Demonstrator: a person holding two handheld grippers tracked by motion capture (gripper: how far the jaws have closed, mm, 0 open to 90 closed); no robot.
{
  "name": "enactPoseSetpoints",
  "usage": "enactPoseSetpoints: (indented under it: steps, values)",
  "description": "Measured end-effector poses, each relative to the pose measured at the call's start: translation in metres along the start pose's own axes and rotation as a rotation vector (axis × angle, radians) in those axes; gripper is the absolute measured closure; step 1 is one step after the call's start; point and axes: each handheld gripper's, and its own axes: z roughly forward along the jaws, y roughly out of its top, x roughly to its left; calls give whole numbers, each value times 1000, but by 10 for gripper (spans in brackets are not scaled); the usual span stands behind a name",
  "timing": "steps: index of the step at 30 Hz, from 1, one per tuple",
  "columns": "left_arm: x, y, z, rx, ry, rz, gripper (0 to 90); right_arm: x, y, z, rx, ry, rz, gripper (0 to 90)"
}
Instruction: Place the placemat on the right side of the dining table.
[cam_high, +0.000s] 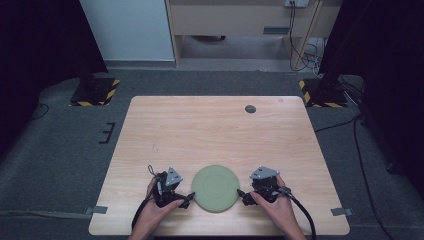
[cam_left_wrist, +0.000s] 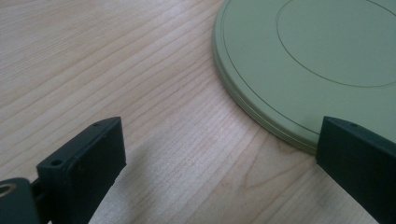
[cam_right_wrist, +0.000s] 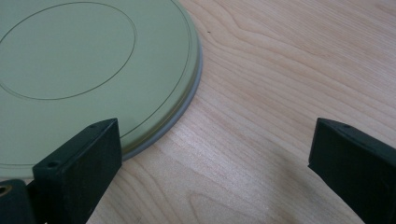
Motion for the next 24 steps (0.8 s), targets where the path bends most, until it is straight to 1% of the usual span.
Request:
enactPoseSetpoints:
  steps: [4, 5, 9, 11, 12, 13, 14, 17, 19, 23, 24]
  values:
    - [0, 1, 1, -7, 18, -8, 11, 0, 1, 1, -1, -12, 2, 24]
    - [1, 2, 1, -9, 25, -9, 11, 0, 1, 2, -6, -24, 6, 24]
    - [1, 3, 3, -13, 34, -12, 8, 0, 2, 3, -10, -40, 12, 24]
    - [2, 3, 3, -14, 32, -15, 11, 0, 2, 3, -10, -40, 15, 26]
    - [2, 3, 2, -16, 24, -16, 20, 0, 2, 3, -9, -31, 22, 48]
    - [2, 3, 2, -16, 24, -16, 26, 0, 2, 3, -9, -31, 22, 48]
    - [1, 2, 0, -16, 22, -11, 27, 0, 3, 1, -8, -21, 23, 63]
    - [-1, 3, 1, -16, 25, -5, 27, 1, 3, -1, -25, 1, 35, 64]
    - [-1, 3, 2, -13, 29, -3, 16, 3, 3, 0, -23, -7, 23, 59]
    - [0, 4, 2, -13, 32, -13, 7, 4, 3, 0, -19, -17, 19, 42]
    - [0, 5, 3, -15, 42, -15, 7, 4, 4, 1, -20, -30, 13, 25]
